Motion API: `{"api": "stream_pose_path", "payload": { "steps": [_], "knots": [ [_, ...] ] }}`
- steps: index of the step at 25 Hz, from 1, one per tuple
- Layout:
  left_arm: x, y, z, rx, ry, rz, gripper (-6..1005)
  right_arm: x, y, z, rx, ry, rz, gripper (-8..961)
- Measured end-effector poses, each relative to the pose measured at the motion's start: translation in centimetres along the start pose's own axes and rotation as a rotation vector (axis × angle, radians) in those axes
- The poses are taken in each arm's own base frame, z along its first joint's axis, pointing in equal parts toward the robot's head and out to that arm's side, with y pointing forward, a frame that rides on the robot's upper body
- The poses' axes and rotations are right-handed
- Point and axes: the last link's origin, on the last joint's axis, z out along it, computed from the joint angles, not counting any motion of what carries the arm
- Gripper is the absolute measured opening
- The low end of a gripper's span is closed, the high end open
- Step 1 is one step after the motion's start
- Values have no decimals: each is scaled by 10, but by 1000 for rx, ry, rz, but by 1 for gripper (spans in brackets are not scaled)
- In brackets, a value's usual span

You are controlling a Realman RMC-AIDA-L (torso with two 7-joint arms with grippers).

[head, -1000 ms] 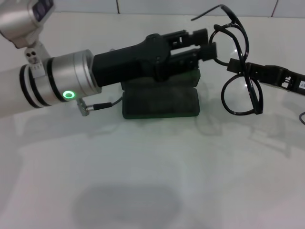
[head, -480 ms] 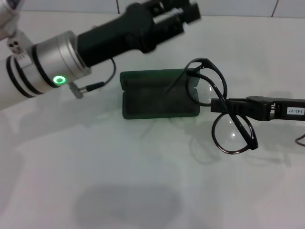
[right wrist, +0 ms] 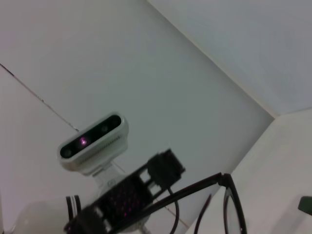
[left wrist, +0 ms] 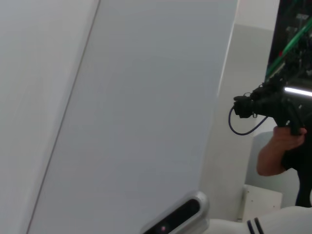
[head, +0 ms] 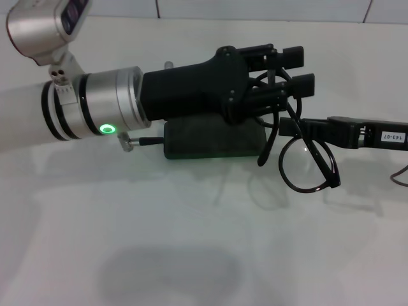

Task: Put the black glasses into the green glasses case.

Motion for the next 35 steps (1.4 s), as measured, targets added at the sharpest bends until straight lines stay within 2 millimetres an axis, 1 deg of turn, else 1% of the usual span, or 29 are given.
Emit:
{"api": "stream_pose_path", "payload": {
  "steps": [4,6,7,9,11,15,25,31,35],
  "knots": [
    [-2,5,5,-32,18,-3,526,-1,-1,0,9,-7,-1,113],
    [0,8,5,-43,40,0,526,-2,-3,0,20,-11,-4,113],
    [1,9,4,-44,53,1,525,-3,-4,-1,28,-16,-6,113],
    [5,11,-5,-43,92,1,525,-4,-5,-3,37,-27,-9,113],
    [9,10,-15,-34,91,-27,525,-5,-5,-5,41,-36,-11,113],
    [7,9,-18,-27,64,-55,524,-8,-4,-4,38,-39,-25,113],
    [-7,14,0,-115,-81,-57,523,-12,-4,0,36,-33,-43,113],
    [-12,7,1,-62,-110,-70,522,-13,-4,0,39,-31,-55,113],
    [-12,4,3,-52,-121,-80,522,-15,-3,1,38,-26,-98,113]
  ]
}}
